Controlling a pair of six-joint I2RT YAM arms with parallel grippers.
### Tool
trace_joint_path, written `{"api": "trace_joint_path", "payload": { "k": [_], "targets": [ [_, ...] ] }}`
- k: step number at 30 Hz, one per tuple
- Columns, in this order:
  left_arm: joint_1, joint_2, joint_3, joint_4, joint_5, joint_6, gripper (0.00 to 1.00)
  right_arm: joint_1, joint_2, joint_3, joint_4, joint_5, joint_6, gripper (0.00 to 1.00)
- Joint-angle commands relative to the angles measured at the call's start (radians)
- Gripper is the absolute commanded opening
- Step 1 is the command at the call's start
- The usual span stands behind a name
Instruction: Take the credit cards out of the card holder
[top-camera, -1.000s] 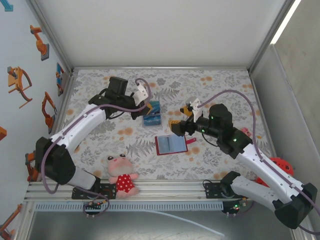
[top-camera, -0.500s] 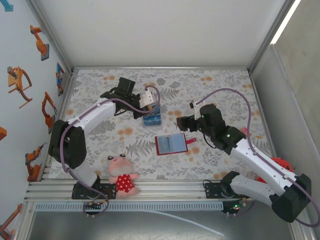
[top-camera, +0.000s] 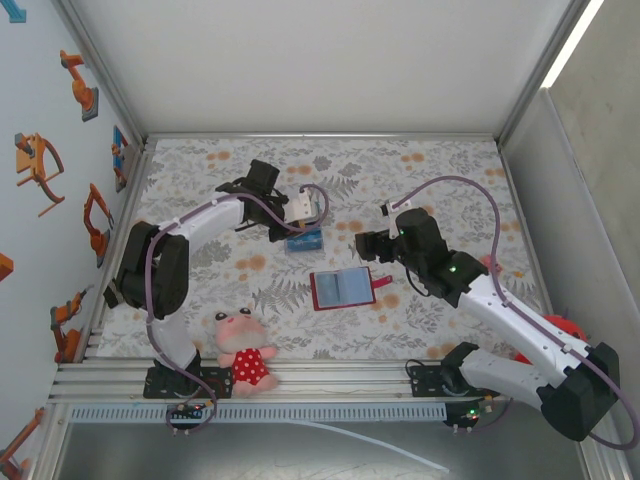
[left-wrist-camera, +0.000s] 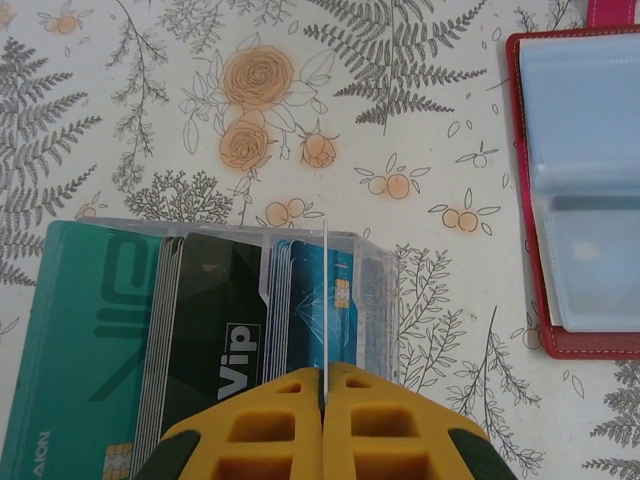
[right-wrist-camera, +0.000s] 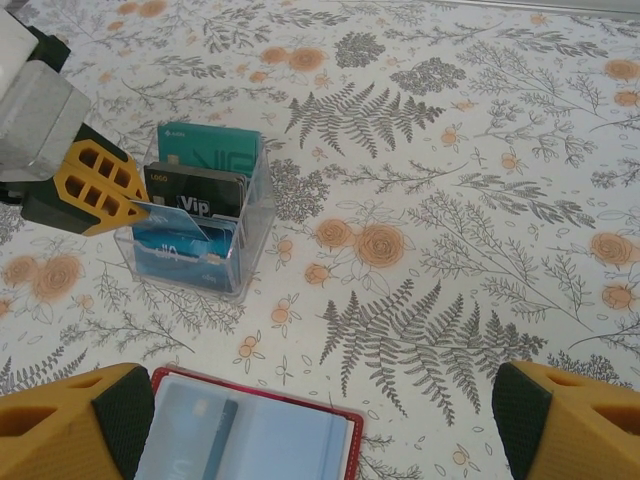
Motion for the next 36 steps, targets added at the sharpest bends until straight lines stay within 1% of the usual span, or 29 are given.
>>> {"api": "trace_joint_path", "payload": {
  "k": [1, 23, 29, 34, 36],
  "targets": [
    [0.005, 0.010, 0.034, -0.040, 0.019, 0.046, 0.00, -0.005, 0.003, 0.006, -0.018, 0.024, 0.022, 0.87],
    [-0.001, 0.085, 0.079, -0.027, 0.040, 0.036, 0.00, -0.009, 0.013, 0.002, -0.004, 0.001, 0.029, 0.87],
    [-0.003, 0.095, 0.080, -0.026, 0.033, 0.018, 0.09, -0.009, 0.012, 0.003, -0.004, -0.003, 0.029, 0.87],
    [-0.002, 0.096, 0.084, -0.026, 0.024, 0.009, 0.20, -0.009, 0.016, 0.009, -0.008, -0.006, 0.031, 0.87],
    [-0.002, 0.093, 0.084, -0.028, 0.020, 0.005, 0.23, -0.009, 0.017, 0.015, -0.013, -0.005, 0.031, 0.87]
  ]
}}
